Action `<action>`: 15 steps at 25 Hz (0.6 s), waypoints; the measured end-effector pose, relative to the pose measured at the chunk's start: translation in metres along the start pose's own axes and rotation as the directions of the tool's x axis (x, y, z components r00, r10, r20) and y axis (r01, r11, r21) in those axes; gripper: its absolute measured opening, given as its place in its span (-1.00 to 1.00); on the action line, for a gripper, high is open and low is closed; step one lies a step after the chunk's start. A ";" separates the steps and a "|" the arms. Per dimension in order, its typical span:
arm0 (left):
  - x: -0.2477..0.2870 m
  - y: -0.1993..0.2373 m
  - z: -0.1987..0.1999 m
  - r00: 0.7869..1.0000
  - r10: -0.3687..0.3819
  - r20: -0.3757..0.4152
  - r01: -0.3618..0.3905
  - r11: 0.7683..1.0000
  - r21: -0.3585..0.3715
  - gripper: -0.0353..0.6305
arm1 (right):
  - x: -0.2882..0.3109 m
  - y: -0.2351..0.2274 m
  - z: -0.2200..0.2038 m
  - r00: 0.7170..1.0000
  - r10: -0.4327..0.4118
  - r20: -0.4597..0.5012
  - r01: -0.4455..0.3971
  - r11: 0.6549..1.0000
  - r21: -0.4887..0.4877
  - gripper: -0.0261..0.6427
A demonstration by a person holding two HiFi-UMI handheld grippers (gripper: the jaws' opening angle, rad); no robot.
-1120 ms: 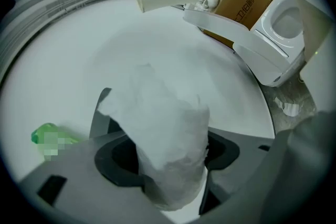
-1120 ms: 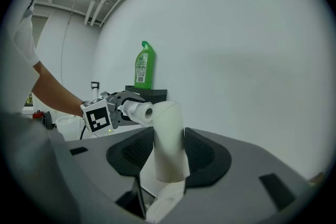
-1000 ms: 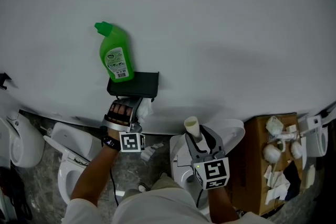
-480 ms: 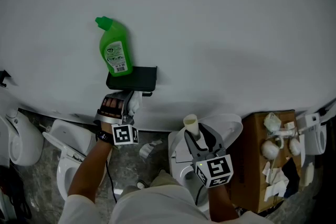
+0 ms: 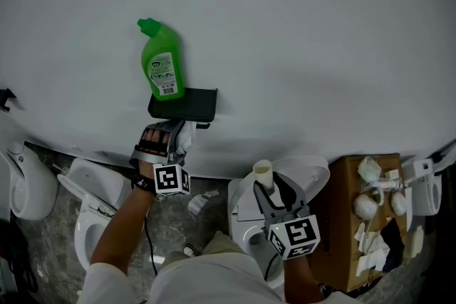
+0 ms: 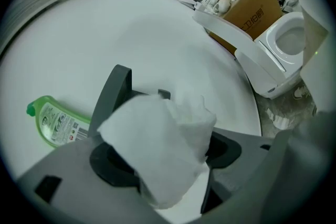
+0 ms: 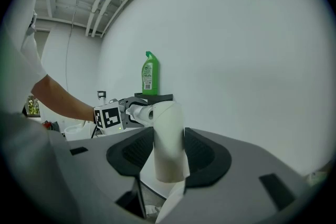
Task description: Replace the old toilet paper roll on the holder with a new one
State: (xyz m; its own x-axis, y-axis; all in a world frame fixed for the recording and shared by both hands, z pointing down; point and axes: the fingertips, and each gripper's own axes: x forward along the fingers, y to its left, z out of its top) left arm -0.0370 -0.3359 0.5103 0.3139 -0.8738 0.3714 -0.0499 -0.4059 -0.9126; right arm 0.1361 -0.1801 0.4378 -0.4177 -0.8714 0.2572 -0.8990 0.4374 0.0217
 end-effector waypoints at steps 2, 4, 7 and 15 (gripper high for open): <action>-0.001 -0.001 0.001 1.000 -0.009 0.004 0.009 1.000 -0.019 0.14 | 0.000 0.001 0.001 1.000 0.001 0.003 -0.001 1.000 -0.003 -0.37; -0.003 -0.002 0.002 1.000 -0.019 0.011 0.019 0.999 -0.033 0.16 | -0.001 0.003 0.003 1.000 0.004 0.006 -0.004 1.000 -0.006 -0.37; -0.008 -0.005 0.005 0.999 -0.039 0.037 0.042 0.997 -0.068 0.24 | 0.000 0.006 0.007 1.000 0.009 0.012 -0.009 1.000 -0.013 -0.37; -0.033 -0.001 0.012 0.992 -0.062 0.113 0.086 0.971 -0.224 0.46 | 0.000 0.018 0.012 0.999 0.028 0.017 -0.028 0.999 -0.027 -0.37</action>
State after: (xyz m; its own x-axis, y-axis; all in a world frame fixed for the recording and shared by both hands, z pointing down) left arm -0.0365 -0.3033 0.4968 0.4219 -0.8108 0.4056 -0.2338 -0.5296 -0.8154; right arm 0.1182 -0.1751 0.4265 -0.4449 -0.8625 0.2412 -0.8834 0.4669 0.0403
